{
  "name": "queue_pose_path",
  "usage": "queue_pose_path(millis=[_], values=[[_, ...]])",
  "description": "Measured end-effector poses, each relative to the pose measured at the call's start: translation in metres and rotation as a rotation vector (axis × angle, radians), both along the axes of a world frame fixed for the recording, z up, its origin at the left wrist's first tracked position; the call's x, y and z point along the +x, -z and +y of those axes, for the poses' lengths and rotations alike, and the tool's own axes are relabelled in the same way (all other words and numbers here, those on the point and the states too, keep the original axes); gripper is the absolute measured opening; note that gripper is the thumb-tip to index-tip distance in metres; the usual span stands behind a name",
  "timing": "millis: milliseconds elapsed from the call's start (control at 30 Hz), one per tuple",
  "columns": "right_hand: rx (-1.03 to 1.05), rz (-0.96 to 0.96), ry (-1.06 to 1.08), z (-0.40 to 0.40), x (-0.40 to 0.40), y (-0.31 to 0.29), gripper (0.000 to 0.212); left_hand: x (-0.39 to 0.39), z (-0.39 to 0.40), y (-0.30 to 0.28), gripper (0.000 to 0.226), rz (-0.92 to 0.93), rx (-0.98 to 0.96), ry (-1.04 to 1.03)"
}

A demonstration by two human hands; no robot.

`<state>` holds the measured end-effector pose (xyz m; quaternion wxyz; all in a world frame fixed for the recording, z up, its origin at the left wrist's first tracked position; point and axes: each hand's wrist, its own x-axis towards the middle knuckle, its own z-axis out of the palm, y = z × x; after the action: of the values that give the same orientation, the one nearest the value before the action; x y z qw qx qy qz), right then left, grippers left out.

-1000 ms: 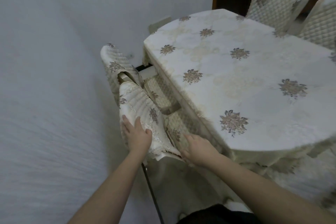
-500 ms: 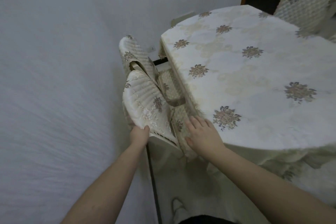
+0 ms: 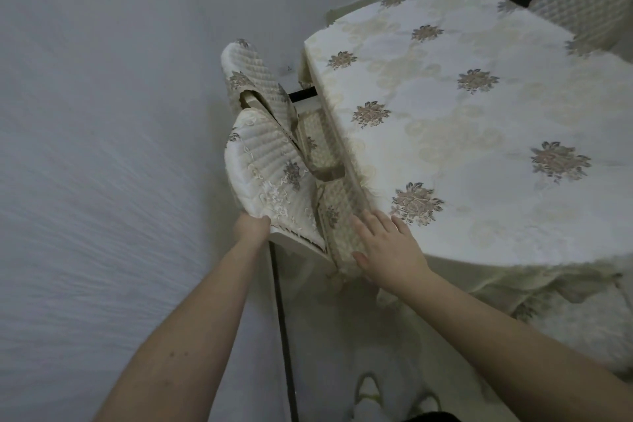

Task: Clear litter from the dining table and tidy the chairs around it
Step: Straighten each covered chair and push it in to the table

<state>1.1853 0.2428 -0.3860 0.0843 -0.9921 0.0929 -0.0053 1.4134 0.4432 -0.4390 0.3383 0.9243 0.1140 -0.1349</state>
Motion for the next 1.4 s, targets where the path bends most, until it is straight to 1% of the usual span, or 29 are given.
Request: queue_pose_path(millis=[67,167,267,333,400,433,500,533,567,633,700,767,867,933,1033,1167,1233,1333,1400], values=[[0.008,0.019,-0.005,0.002,0.002,-0.002,0.065,0.002,0.0,0.003,0.05,0.009,0.004,-0.003],[-0.004,0.045,0.01,-0.002,0.005,-0.003,0.065,-0.004,-0.002,-0.007,0.046,0.001,0.029,0.027],[-0.041,0.067,0.035,-0.008,0.006,-0.002,0.065,-0.012,-0.007,-0.021,0.042,-0.007,0.083,0.1],[-0.053,0.092,0.055,-0.009,0.004,0.001,0.063,-0.017,-0.01,-0.032,0.036,0.022,0.169,0.205],[-0.054,0.098,0.073,-0.011,-0.001,0.003,0.06,-0.022,-0.01,-0.042,0.04,0.035,0.293,0.33],[-0.053,0.097,0.086,-0.013,-0.005,0.002,0.06,-0.023,-0.009,-0.047,0.044,0.031,0.384,0.399],[-0.049,0.083,0.129,-0.019,-0.014,0.002,0.058,-0.023,-0.008,-0.053,0.055,-0.031,0.581,0.513],[-0.05,0.075,0.15,-0.024,-0.02,0.004,0.056,-0.026,-0.009,-0.056,0.056,-0.085,0.641,0.548],[-0.05,0.075,0.175,-0.03,-0.026,0.004,0.056,-0.03,-0.012,-0.058,0.053,-0.141,0.66,0.569],[-0.051,0.088,0.24,-0.047,-0.043,0.004,0.06,-0.044,-0.024,-0.062,0.044,-0.249,0.65,0.641],[-0.057,0.119,0.319,-0.065,-0.063,0.0,0.065,-0.058,-0.042,-0.061,0.044,-0.33,0.611,0.743],[-0.063,0.131,0.406,-0.077,-0.087,-0.003,0.065,-0.073,-0.065,-0.054,0.043,-0.385,0.518,0.857],[-0.062,0.14,0.534,-0.086,-0.133,-0.006,0.064,-0.107,-0.114,-0.044,0.032,-0.468,0.376,1.051],[-0.044,0.161,0.608,-0.087,-0.163,-0.009,0.064,-0.138,-0.145,-0.044,0.037,-0.53,0.325,1.185],[-0.033,0.137,0.729,-0.085,-0.21,-0.014,0.063,-0.184,-0.191,-0.046,0.046,-0.578,0.265,1.366],[-0.039,0.13,0.865,-0.085,-0.271,-0.024,0.063,-0.244,-0.234,-0.05,0.042,-0.679,0.24,1.572],[-0.049,0.092,0.93,-0.087,-0.301,-0.034,0.063,-0.274,-0.249,-0.055,0.04,-0.736,0.242,1.666],[-0.098,0.035,1.032,-0.095,-0.349,-0.048,0.063,-0.321,-0.268,-0.066,0.045,-0.8,0.23,1.748],[-0.093,0.011,1.083,-0.1,-0.38,-0.053,0.063,-0.353,-0.28,-0.071,0.041,-0.84,0.21,1.779]])
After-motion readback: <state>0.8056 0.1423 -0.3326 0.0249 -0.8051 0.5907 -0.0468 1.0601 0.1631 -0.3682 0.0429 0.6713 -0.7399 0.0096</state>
